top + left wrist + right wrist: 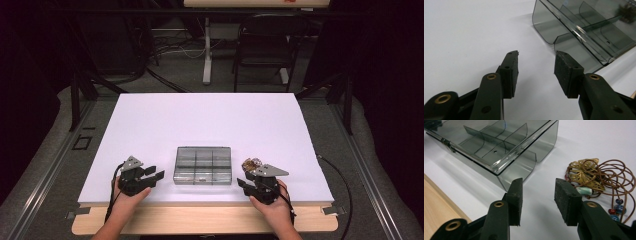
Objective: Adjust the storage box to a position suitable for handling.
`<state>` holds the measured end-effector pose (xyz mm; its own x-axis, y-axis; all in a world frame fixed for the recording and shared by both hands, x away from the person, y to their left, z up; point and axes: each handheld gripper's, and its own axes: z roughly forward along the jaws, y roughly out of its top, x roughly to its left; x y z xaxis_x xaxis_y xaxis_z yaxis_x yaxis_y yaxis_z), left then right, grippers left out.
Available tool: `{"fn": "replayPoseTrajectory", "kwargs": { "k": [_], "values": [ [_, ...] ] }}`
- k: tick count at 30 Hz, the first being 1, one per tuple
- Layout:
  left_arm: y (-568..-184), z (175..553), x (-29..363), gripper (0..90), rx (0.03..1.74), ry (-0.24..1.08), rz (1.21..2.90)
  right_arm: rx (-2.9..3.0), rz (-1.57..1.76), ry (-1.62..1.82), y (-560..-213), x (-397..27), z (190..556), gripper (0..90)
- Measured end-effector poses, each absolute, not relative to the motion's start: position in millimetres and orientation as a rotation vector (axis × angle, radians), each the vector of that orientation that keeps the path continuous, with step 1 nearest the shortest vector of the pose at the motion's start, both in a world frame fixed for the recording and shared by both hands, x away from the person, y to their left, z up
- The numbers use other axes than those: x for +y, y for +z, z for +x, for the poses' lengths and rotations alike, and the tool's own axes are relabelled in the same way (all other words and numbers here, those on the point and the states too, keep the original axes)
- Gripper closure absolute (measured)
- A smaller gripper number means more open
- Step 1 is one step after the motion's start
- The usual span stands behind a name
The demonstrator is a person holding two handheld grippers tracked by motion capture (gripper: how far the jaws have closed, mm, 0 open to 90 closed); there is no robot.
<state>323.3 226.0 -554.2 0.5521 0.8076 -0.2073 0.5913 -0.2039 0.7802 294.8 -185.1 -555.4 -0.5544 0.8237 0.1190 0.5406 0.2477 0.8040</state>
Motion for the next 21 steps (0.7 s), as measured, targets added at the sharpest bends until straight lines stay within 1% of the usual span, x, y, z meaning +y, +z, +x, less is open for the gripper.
{"fn": "replayPoseTrajectory", "kwargs": {
  "k": [3, 5, 6, 10, 13, 16, 18, 21],
  "values": [
    [-552.4, 323.3, 222.7, 54.6, 1.126, 0.322, 1.92, 2.209, 1.227, 1.214, -553.5, -183.4, 292.0, 58.9],
    [-551.7, 322.2, 222.1, 56.3, 1.124, 0.309, 1.918, 2.198, 1.207, 1.218, -551.2, -182.6, 289.3, 57.7],
    [-551.8, 320.9, 221.2, 57.0, 1.118, 0.309, 1.91, 2.19, 1.194, 1.225, -548.9, -182.8, 288.0, 55.3],
    [-548.4, 315.2, 218.5, 57.8, 1.091, 0.324, 1.932, 2.18, 1.192, 1.233, -546.2, -182.3, 286.9, 55.4],
    [-546.5, 313.2, 215.7, 57.6, 1.077, 0.335, 1.943, 2.177, 1.195, 1.229, -544.3, -182.1, 285.1, 63.8],
    [-545.1, 309.4, 212.2, 56.6, 1.06, 0.339, 1.96, 2.185, 1.2, 1.208, -542.4, -183.6, 284.1, 69.2],
    [-544.4, 306.2, 210.3, 56.6, 1.039, 0.332, 1.97, 2.188, 1.205, 1.216, -542.0, -183.9, 284.7, 70.3],
    [-541.2, 302.6, 209.1, 58.7, 1.02, 0.343, 1.982, 2.213, 1.188, 1.243, -540.4, -184.1, 285.8, 75.7]
  ]
}}
